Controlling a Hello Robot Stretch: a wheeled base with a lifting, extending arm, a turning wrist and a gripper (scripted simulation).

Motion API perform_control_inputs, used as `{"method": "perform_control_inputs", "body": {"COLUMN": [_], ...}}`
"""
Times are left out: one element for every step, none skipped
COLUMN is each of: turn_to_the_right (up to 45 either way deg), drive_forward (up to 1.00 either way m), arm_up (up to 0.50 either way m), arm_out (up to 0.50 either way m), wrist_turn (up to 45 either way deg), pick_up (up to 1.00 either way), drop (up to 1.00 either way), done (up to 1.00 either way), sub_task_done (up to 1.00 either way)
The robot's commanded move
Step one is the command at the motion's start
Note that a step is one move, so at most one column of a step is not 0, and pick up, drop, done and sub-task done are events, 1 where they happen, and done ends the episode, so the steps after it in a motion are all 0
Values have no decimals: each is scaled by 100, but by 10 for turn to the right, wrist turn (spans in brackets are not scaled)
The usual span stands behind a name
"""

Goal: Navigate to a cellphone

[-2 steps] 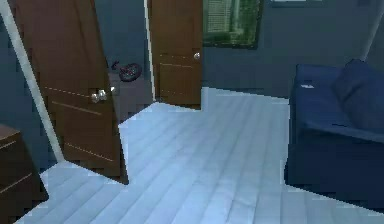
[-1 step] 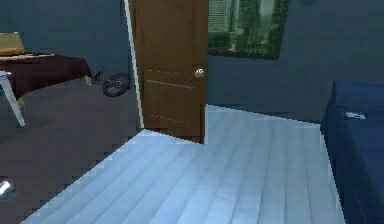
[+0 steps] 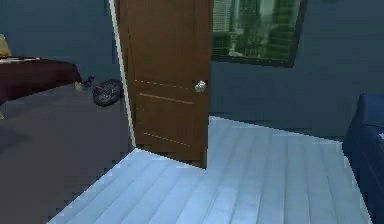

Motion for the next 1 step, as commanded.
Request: {"method": "perform_control_inputs", "body": {"turn_to_the_right": [450], "drive_forward": [0], "arm_up": [0], "arm_out": [0], "wrist_turn": [0], "pick_up": [0], "drop": [0], "done": [0], "sub_task_done": [0]}}
